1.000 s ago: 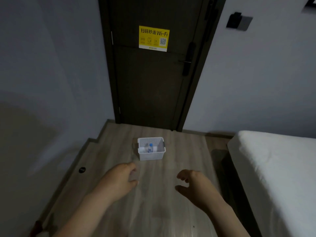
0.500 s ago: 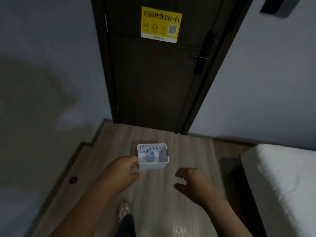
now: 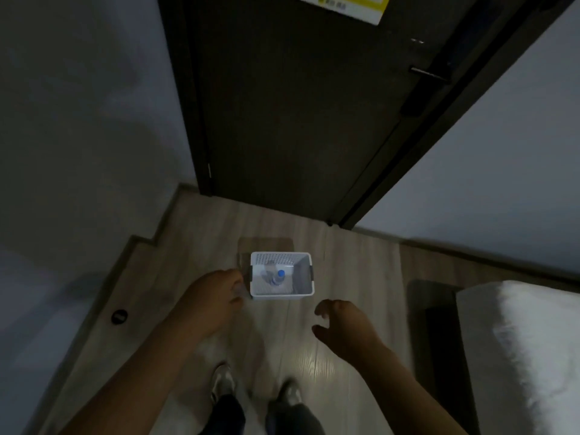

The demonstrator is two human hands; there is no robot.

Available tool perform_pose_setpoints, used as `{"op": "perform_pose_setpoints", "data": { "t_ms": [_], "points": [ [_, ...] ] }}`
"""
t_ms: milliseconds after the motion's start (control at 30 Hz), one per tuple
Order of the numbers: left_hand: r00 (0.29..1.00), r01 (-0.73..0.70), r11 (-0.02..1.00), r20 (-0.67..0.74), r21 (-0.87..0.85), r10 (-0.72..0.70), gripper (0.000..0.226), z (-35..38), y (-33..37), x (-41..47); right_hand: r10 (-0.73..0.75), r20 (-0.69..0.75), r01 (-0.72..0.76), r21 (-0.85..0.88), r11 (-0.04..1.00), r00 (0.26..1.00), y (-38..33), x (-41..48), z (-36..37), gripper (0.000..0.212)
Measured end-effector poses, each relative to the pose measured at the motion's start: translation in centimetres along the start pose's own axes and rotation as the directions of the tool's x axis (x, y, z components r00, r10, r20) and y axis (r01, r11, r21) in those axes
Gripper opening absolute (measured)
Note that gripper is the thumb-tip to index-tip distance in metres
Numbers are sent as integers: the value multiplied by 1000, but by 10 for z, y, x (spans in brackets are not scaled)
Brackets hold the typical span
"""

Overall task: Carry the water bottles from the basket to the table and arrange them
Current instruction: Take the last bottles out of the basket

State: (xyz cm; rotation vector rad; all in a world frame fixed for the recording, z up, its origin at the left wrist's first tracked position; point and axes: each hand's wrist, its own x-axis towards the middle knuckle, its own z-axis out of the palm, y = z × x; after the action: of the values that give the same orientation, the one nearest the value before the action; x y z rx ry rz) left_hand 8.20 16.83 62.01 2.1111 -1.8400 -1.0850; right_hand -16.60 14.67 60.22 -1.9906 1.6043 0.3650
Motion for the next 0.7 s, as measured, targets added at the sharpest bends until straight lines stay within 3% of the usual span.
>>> {"op": "perform_pose_setpoints", "data": {
  "t_ms": [200,367,500,700],
  "points": [
    [997,59,997,49,55,-62,32,12,-19,51,-24,72,26,-29,999,997,13,87,-8,34],
    [987,150,989,-63,2,-150,31,22,-28,87,-71,165,85,-79,993,984,28,161,-16,36],
    [936,349,934,71,-72,-345,45,42,-32,125,-99,186,122,-114,986,978,43,220,-13,34],
    [903,427,902,78,-69,-422,49,113,-76,205,-86,187,112,-131,985,979,79,316,41,35]
  ]
}}
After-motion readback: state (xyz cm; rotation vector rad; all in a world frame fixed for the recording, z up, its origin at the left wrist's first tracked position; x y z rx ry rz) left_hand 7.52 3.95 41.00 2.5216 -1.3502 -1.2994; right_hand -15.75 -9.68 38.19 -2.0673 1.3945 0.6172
